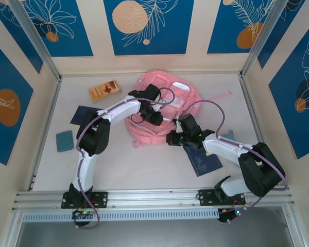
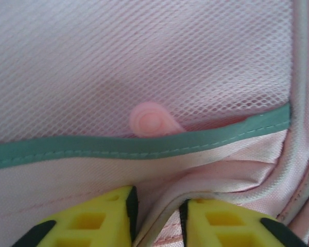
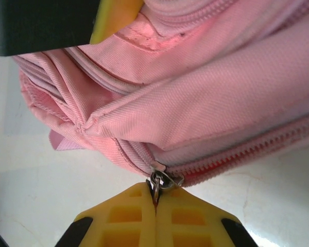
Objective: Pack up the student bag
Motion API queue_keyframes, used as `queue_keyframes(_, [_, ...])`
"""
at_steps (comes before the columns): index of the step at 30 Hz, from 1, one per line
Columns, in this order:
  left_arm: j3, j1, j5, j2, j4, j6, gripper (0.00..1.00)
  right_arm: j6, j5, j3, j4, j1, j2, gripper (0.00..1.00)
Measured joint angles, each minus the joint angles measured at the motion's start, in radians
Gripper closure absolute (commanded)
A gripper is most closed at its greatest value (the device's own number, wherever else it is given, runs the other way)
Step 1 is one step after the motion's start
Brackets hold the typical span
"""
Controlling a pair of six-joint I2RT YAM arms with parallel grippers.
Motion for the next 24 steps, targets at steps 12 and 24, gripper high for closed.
queue_keyframes(12, [-0.273, 0.035, -0.025, -0.321, 0.178, -0.266, 0.46, 0.151, -0.110, 0.009, -0.187, -0.155, -0.219, 0.33])
queue_keyframes(24, [-0.410, -0.138, -0.105, -0.464, 0.208, -0.438, 0.50, 0.221, -0.191, 0.142, -0.312, -0.377, -0.100, 0.27])
